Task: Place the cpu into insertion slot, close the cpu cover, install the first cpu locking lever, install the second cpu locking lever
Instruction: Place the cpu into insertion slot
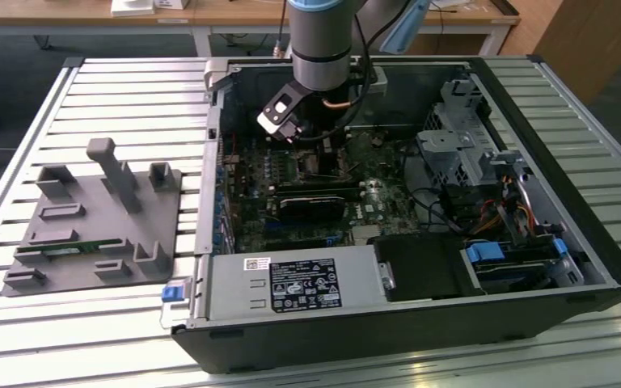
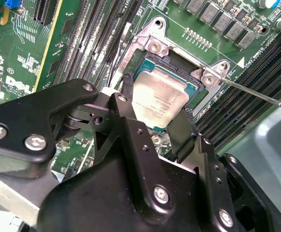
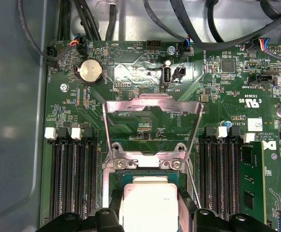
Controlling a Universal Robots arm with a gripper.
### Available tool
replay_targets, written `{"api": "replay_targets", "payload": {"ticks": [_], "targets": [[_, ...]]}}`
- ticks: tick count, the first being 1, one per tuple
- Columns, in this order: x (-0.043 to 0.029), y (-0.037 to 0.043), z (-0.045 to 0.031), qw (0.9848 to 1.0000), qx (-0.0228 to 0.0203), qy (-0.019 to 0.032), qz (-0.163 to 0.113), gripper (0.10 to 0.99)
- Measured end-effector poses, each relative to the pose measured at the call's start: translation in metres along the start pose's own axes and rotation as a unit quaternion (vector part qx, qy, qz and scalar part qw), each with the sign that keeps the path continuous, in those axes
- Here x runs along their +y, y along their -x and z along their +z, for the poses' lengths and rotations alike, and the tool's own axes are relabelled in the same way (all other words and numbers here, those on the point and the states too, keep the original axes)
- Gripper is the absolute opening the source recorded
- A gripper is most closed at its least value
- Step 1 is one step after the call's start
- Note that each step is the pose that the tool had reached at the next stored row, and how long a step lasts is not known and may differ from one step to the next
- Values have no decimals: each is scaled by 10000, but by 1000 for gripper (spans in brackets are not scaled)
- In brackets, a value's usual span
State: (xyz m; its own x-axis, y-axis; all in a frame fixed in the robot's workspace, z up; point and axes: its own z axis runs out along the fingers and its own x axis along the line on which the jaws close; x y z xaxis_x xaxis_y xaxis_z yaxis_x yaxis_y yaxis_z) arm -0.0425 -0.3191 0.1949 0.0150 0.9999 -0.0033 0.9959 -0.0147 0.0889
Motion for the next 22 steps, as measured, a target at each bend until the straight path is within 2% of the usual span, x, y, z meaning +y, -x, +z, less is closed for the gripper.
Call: {"api": "replay_targets", "payload": {"ticks": [4,5,22], "targets": [[0,0,0,10000,0,0,0,545],[0,0,0,10000,0,0,0,612],[1,0,1,10000,0,-1,0,596]]}}
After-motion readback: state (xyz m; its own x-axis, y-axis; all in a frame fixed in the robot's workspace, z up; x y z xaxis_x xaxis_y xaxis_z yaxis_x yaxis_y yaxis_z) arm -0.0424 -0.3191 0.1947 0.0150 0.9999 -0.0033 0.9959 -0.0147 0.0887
